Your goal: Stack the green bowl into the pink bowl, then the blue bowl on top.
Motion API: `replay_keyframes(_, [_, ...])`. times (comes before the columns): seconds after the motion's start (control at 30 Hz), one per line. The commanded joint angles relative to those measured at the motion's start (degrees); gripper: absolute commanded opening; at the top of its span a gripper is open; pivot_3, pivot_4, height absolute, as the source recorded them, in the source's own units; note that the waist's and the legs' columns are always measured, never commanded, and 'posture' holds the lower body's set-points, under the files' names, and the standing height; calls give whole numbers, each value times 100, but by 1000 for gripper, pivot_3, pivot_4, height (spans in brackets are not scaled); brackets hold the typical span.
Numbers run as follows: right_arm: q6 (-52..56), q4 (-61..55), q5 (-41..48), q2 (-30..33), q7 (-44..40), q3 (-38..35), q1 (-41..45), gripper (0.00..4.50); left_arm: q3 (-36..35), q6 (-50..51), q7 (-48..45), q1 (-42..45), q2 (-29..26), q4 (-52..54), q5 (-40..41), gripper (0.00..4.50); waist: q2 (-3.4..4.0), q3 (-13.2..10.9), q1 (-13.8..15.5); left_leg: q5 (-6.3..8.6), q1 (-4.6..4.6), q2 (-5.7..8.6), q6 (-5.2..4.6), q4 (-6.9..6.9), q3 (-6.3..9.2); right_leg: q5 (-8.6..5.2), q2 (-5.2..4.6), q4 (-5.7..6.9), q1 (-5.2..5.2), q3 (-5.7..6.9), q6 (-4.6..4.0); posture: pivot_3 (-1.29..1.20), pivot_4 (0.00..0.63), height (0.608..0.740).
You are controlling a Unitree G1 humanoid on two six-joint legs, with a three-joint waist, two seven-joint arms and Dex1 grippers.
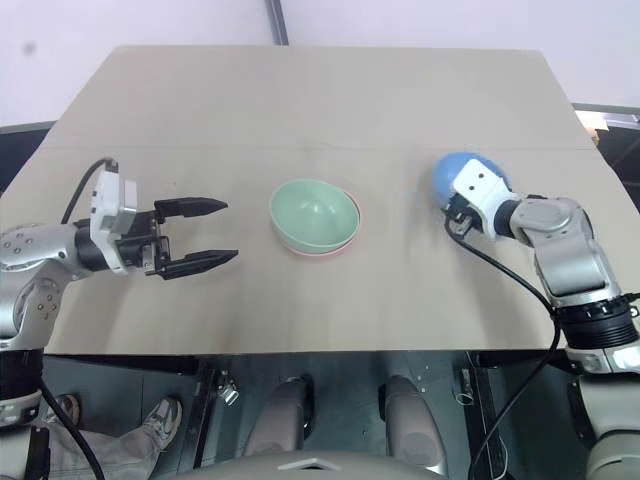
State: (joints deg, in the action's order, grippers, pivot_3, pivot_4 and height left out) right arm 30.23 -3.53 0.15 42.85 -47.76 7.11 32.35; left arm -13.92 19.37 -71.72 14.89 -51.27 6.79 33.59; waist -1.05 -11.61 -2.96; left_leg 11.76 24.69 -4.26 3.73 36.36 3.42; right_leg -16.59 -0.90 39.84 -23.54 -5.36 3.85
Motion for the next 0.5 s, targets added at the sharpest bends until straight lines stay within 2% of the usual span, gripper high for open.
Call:
replay_keyframes(0.03, [-262, -810, 307, 41, -231, -198, 86, 17, -74, -100, -12, 36, -4, 25, 10, 4500, 0, 0, 1, 0, 0, 0, 0, 0, 0, 0, 0, 0, 0, 0, 0, 0, 150, 740])
replay_keyframes(0.27, [498, -1957, 1202, -554, -222, -189, 576, 17, 11, -127, -21, 156, 36, -115, -42, 4500, 0, 0, -4, 0, -1, -1, 0, 3, 2, 0, 1, 4, 0, 1, 0, 0, 150, 740])
replay_keyframes(0.5, [1049, -2638, 2060, -1103, -464, 351, 775, 17, -58, -115, -41, 147, 4, -155, -35, 4500, -1, 1, 43, 0, 2, -1, 0, 3, 6, 0, 1, 3, 1, 6, 0, 0, 150, 740])
